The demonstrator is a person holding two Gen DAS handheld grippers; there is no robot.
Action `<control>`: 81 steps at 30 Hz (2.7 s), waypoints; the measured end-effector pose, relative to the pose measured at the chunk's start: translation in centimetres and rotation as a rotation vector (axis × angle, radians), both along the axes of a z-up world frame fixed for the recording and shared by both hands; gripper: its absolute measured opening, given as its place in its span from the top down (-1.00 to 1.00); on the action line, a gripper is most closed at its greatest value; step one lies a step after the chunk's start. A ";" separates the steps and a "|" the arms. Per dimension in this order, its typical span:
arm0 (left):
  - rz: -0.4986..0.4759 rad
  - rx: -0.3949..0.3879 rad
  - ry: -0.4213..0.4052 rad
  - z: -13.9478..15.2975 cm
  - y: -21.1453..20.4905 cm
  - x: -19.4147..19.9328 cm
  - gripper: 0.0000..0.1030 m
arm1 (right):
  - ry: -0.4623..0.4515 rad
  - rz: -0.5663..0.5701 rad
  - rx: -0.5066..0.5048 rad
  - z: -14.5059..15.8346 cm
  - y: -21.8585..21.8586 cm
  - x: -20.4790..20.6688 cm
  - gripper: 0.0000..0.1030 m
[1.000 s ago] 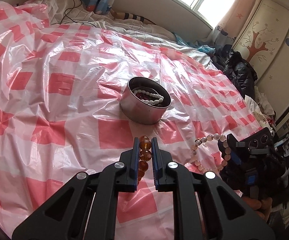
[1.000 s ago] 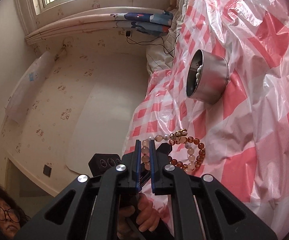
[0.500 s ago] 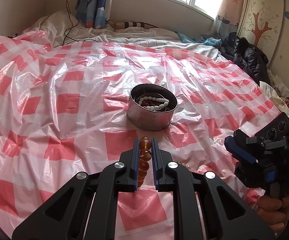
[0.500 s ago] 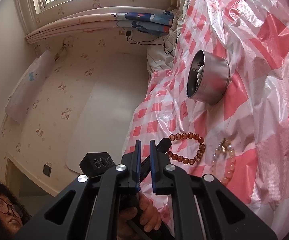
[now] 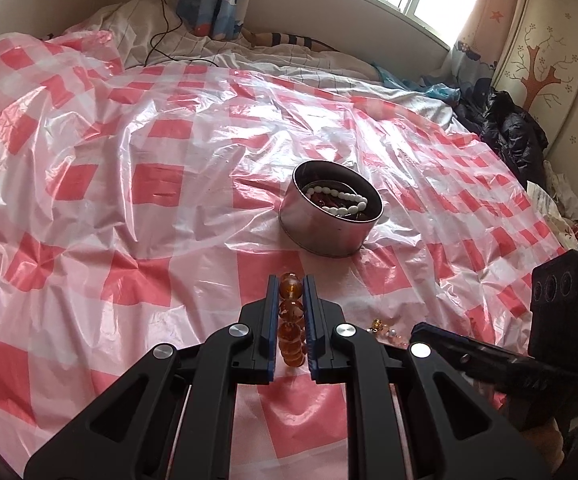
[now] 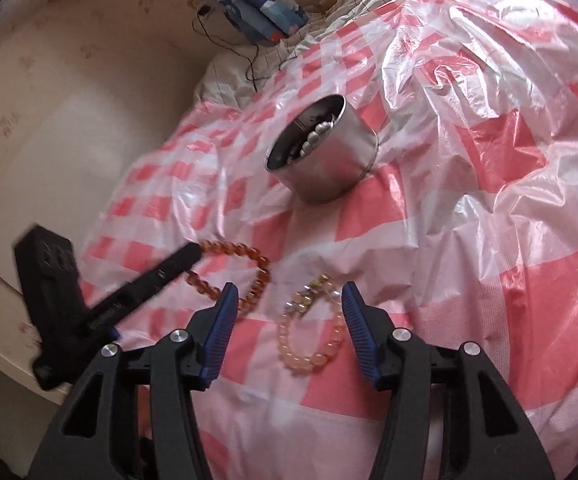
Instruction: Organize jewelry
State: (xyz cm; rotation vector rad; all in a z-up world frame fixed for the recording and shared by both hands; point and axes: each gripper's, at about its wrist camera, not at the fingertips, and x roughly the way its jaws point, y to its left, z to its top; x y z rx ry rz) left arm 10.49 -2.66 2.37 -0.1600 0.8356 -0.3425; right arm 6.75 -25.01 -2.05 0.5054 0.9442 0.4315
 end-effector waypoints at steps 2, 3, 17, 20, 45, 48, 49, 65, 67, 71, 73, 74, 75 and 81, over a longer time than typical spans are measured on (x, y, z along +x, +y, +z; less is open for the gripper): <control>0.004 -0.016 0.011 -0.2 0.2 0.1 0.79 | -0.021 0.039 -0.154 -0.1 1.9 -0.1 -0.03; 0.007 -0.025 0.014 -0.2 0.4 0.1 0.79 | -0.036 0.063 -0.244 -0.1 3.0 -0.3 -0.03; 0.017 -0.028 0.013 -0.2 0.7 0.1 0.79 | 0.020 0.029 0.296 -1.3 -1.4 -0.2 0.99; 0.016 -0.027 0.012 -0.2 0.7 0.1 0.79 | 0.027 0.028 0.359 -1.5 -1.7 -0.1 0.99; 0.015 -0.027 0.011 -0.1 0.6 0.0 0.79 | -0.196 0.112 -0.243 2.5 5.7 -2.2 -0.52; 0.015 -0.028 0.010 -0.1 0.6 0.0 0.79 | -0.199 0.097 -0.321 2.3 6.0 -1.9 -0.30; 0.014 -0.027 0.010 -0.1 0.5 0.0 0.79 | -0.171 0.089 -0.326 1.8 5.9 -1.4 -0.19; 0.013 -0.031 0.005 0.0 0.5 -0.1 0.79 | -0.060 0.035 0.203 0.2 -0.1 -0.3 0.84; 0.012 -0.029 -0.006 0.2 0.4 -0.2 0.79 | -0.077 0.022 0.386 0.2 -1.7 -0.3 0.84; 0.006 -0.003 -0.034 0.6 -0.2 -0.3 0.79 | -0.081 0.016 0.620 -0.1 -3.2 -0.1 0.84; 0.001 0.014 -0.044 0.8 -0.6 -0.4 0.79 | -0.075 0.014 0.697 -0.4 -3.6 0.1 0.84; -0.002 0.018 -0.047 0.8 -0.7 -0.4 0.79 | -0.076 0.015 0.724 -0.4 -3.8 0.2 0.84; -0.004 0.019 -0.048 0.8 -0.8 -0.3 0.79 | -0.080 0.015 0.747 -0.3 -3.8 0.2 0.84; -0.013 0.033 -0.069 1.2 -1.4 -0.5 0.79 | -0.097 0.018 0.806 0.3 -4.7 0.0 0.83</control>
